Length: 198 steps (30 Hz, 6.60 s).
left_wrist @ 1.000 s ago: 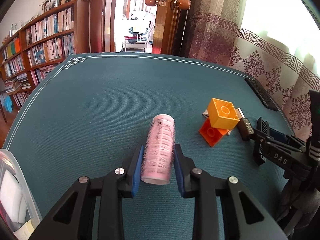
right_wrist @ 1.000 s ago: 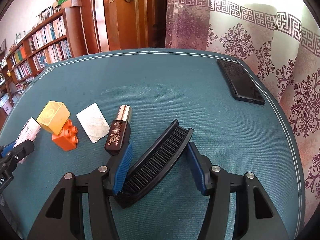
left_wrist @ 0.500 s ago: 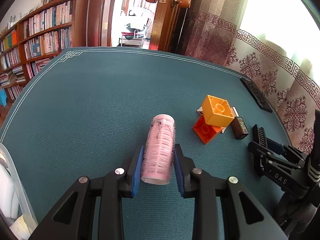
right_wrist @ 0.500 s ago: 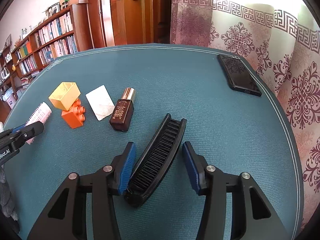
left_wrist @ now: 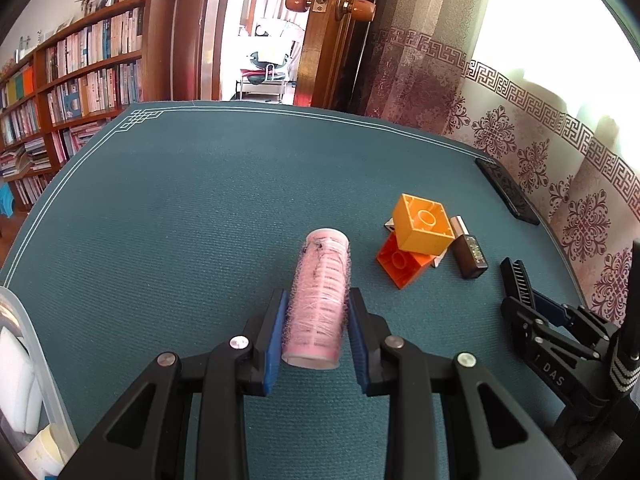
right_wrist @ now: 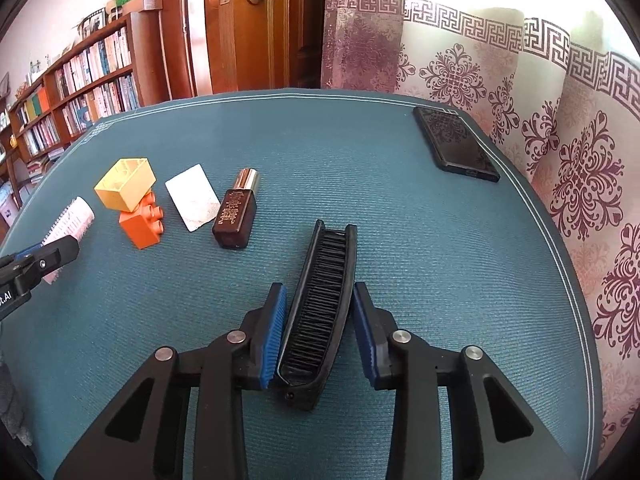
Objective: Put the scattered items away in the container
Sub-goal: 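Lift the roller and comb and carry both tools to the container, then open the left tool over the container while the right tool lowers the comb, then open the right tool to drop the black comb into the container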
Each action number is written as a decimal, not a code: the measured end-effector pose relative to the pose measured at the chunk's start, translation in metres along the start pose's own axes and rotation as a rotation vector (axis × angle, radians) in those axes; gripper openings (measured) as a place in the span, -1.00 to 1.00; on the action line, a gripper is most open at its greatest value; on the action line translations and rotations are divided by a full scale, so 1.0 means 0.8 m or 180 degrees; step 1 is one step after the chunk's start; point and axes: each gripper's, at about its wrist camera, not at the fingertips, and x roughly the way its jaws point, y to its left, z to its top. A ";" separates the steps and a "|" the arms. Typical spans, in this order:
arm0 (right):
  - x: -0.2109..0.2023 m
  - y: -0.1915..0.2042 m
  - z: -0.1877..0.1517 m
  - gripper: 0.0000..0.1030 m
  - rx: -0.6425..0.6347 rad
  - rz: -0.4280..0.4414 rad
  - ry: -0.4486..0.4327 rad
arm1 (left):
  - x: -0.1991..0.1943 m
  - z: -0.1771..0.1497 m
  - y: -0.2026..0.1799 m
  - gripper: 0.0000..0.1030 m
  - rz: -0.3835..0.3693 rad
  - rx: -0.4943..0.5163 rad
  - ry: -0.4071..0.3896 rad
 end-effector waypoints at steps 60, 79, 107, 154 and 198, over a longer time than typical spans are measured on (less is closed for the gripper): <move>-0.089 0.137 -0.043 -0.43 -0.0158 0.1250 -0.0159 | -0.130 -0.028 0.043 -0.36 0.0232 -0.0089 -0.0547; -0.115 0.242 -0.033 -0.43 -0.0512 0.1600 -0.0251 | -0.175 -0.050 0.120 -0.36 0.0689 -0.0313 -0.0739; -0.123 0.347 -0.036 -0.42 -0.0799 0.1985 -0.0207 | -0.198 -0.051 0.197 -0.35 0.1114 -0.0487 -0.0775; -0.107 0.359 -0.044 -0.22 -0.0746 0.2276 0.0016 | -0.218 -0.052 0.232 0.26 0.1155 -0.0774 -0.0859; -0.090 0.315 -0.019 -0.21 -0.0373 0.2042 -0.0046 | -0.195 -0.052 0.203 0.59 0.1072 -0.0616 -0.0690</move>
